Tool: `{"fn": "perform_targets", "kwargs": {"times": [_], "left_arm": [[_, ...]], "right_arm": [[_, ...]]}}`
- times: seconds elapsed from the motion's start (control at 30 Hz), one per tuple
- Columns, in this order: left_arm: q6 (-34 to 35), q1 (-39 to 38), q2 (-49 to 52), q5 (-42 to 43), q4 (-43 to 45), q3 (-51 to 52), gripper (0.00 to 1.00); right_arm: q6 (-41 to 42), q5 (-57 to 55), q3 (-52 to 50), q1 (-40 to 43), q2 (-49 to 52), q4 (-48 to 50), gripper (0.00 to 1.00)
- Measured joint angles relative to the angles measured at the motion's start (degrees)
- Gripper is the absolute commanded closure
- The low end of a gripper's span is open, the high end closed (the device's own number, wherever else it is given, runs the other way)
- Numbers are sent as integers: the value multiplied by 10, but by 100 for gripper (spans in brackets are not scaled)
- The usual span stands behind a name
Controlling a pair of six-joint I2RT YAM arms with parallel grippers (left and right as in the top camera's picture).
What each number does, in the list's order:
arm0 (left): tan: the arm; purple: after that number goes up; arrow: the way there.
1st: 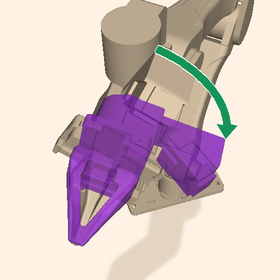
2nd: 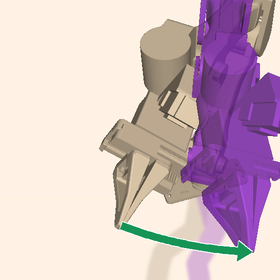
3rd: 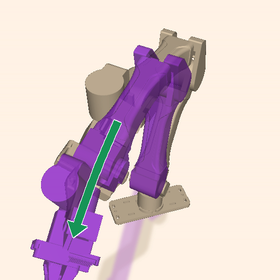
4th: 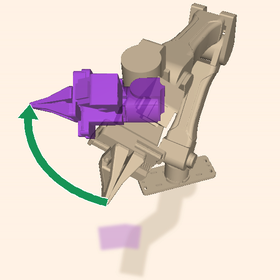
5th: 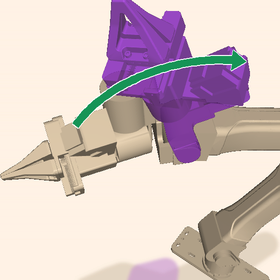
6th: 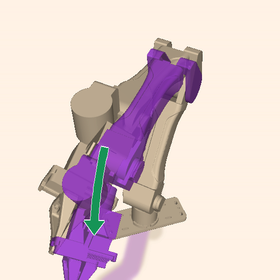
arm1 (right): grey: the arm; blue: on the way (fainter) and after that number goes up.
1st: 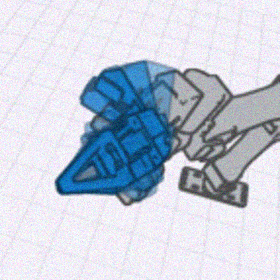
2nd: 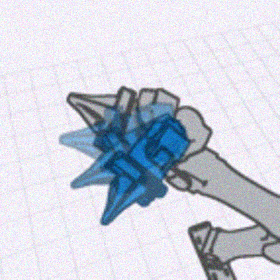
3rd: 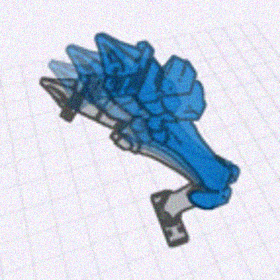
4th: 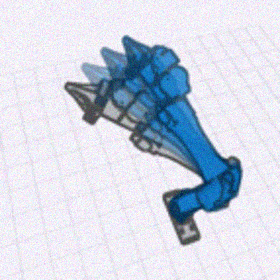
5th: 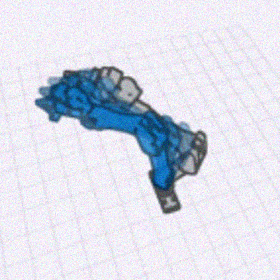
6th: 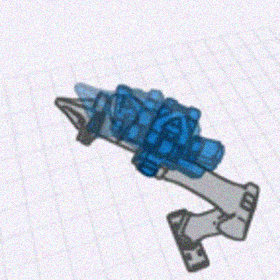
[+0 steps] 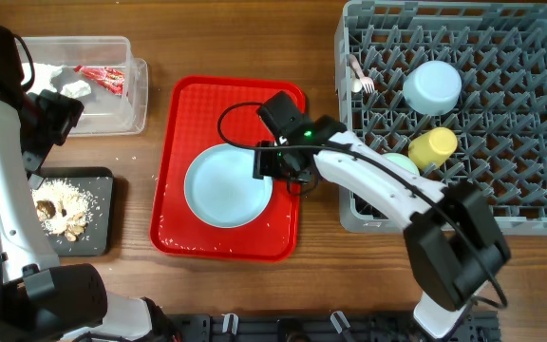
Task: Sort waste into correct bins and load items into the dishwasher rack
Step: 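Return the plate to the red tray and release it with the left gripper, then grasp the light-blue plate on the red tray with the right gripper, then carry the plate to the rack and stand it upright in the back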
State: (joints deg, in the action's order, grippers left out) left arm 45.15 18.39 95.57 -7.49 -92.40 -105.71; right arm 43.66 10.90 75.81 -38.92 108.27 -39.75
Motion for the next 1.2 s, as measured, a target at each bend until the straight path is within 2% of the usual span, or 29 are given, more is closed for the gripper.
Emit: {"fn": "perform_targets", "kwargs": {"times": [0.07, 0.27, 0.4, 0.43, 0.47, 0.7, 0.83, 0.87, 0.97, 1.0, 1.1, 1.2], "left_arm": [[0, 0, 0, 0, 0, 0, 0], [0, 0, 0, 0, 0, 0, 0], [0, 0, 0, 0, 0, 0, 0], [0, 0, 0, 0, 0, 0, 0], [0, 0, 0, 0, 0, 0, 0], [0, 0, 0, 0, 0, 0, 0], [0, 0, 0, 0, 0, 0, 0], [0, 0, 0, 0, 0, 0, 0], [0, 0, 0, 0, 0, 0, 0], [0, 0, 0, 0, 0, 0, 0], [0, 0, 0, 0, 0, 0, 0], [0, 0, 0, 0, 0, 0, 0]], "right_arm": [[5, 2, 0, 0, 16, 0, 54], [35, -7, 0, -16, 45, 11, 58], [48, -7, 2, -23, 75, 19, 83], [52, -7, 2, -23, 75, 21, 93], [55, -8, 2, -23, 76, 21, 96], [51, 4, 14, 6, 56, -12, 96], [0, -11, 26, 115, -90, -14, 96], [-20, -41, 33, 171, -169, -13, 96], [-43, -133, 40, 254, -274, -14, 96], [-49, -227, 40, 285, -307, -14, 96], [-54, -387, 40, 296, -304, -16, 96], [-57, -523, 40, 296, -238, -9, 96]]}}
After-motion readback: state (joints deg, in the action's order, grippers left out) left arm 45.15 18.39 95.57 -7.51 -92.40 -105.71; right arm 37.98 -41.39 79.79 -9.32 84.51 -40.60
